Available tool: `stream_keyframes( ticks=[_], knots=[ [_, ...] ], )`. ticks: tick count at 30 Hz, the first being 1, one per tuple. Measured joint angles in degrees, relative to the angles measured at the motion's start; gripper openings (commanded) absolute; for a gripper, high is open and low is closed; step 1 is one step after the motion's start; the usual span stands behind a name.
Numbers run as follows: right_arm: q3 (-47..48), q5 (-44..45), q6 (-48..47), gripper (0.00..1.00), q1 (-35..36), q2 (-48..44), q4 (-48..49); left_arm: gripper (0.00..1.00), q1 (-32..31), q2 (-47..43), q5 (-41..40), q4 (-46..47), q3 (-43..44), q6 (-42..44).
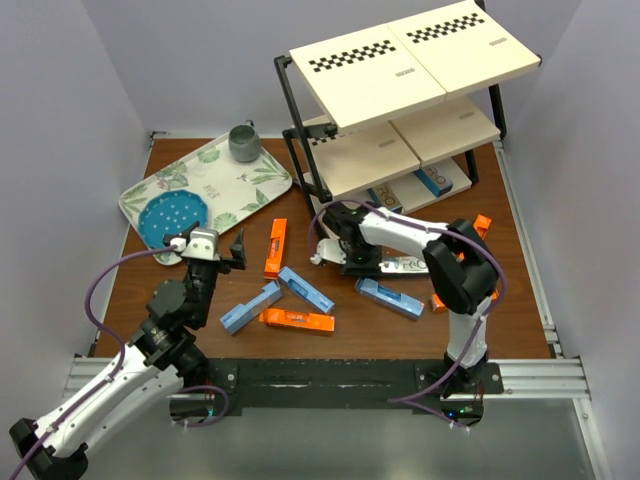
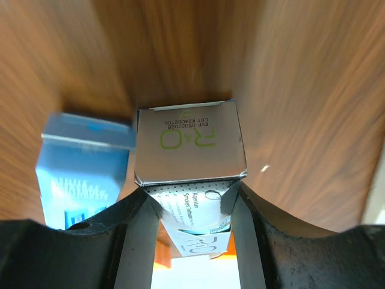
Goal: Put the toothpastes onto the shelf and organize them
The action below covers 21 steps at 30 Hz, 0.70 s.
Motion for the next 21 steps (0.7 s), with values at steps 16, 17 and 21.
stream_keyframes(
  ticks=[16, 17, 21],
  knots=[
    [4.92, -6.51, 4.04, 0.91, 7.67, 1.16, 2.03, 0.99, 0.0, 0.81, 0.04, 0.02, 0.0, 0.02],
    [3.93, -7.06, 4.5, 0.91, 7.23, -0.35, 2.23, 0.99, 0.0, 0.81, 0.07, 0.0, 0.0, 0.02],
    [-2.64, -11.5, 8.02, 0.91, 2.71, -10.08, 6.16, 0.99, 0.0, 1.05, 0.79, 0.0, 0.0, 0.0]
  ],
)
